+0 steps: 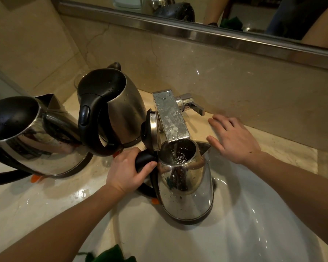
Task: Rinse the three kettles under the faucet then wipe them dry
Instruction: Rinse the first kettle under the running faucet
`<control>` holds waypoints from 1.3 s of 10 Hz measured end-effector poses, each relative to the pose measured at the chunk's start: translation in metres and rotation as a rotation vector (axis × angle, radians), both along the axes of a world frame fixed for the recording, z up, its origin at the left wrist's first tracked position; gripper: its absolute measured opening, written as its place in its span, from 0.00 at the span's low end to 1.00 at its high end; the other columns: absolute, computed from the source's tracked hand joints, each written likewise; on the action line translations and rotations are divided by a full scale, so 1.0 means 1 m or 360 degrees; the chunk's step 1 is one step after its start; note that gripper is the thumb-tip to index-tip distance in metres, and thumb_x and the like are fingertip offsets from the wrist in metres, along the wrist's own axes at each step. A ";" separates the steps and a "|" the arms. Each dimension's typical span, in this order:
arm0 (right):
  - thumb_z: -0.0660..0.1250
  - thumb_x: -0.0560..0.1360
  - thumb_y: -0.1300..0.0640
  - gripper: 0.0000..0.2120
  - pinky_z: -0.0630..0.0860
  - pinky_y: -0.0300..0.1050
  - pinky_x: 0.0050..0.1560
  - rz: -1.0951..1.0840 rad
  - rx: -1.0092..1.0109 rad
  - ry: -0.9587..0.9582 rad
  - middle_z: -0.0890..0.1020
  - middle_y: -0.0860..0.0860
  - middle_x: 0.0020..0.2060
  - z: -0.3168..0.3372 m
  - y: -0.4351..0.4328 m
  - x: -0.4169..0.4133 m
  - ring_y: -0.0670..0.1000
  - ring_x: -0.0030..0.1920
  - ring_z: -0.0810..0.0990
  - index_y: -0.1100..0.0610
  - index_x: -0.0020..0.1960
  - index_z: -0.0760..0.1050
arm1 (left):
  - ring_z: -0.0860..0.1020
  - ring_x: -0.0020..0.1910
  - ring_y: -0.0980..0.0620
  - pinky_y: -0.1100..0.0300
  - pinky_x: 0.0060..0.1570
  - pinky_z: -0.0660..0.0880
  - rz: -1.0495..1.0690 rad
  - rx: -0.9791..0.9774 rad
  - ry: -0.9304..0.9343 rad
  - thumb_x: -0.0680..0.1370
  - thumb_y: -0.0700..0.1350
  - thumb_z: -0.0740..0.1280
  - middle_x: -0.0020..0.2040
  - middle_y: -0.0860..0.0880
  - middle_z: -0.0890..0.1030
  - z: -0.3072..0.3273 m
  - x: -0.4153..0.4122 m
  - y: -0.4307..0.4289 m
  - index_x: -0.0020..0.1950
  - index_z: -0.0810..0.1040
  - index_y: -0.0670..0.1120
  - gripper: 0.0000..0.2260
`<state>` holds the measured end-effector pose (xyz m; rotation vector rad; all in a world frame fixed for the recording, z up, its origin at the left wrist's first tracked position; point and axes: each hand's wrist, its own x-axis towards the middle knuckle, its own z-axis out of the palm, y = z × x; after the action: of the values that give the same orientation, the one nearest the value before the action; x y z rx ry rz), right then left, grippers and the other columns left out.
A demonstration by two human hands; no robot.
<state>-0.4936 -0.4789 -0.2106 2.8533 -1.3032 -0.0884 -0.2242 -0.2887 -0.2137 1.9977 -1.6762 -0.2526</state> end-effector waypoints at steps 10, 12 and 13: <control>0.46 0.81 0.37 0.30 0.64 0.51 0.68 -0.0005 0.0011 0.0012 0.65 0.51 0.73 0.001 0.000 0.001 0.56 0.66 0.66 0.53 0.76 0.61 | 0.76 0.38 0.49 0.54 0.38 0.74 -0.0008 -0.0007 0.0010 0.73 0.73 0.48 0.39 0.48 0.78 0.000 0.000 -0.001 0.48 0.77 0.44 0.35; 0.44 0.79 0.36 0.32 0.66 0.52 0.67 -0.0012 0.0028 0.0014 0.68 0.52 0.71 0.002 0.000 0.001 0.57 0.64 0.68 0.55 0.74 0.63 | 0.77 0.39 0.48 0.53 0.39 0.75 -0.0007 0.0005 0.0014 0.72 0.74 0.48 0.40 0.47 0.79 0.000 0.000 -0.001 0.48 0.77 0.44 0.36; 0.45 0.80 0.37 0.31 0.65 0.52 0.67 -0.0011 0.0017 0.0000 0.67 0.52 0.72 0.002 0.000 0.001 0.56 0.64 0.67 0.54 0.75 0.63 | 0.76 0.39 0.48 0.52 0.40 0.75 -0.0006 0.0007 0.0020 0.73 0.74 0.48 0.40 0.47 0.79 0.000 0.000 -0.001 0.48 0.77 0.44 0.36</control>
<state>-0.4925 -0.4787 -0.2091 2.8581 -1.3170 -0.0955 -0.2238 -0.2895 -0.2138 1.9924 -1.6729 -0.2702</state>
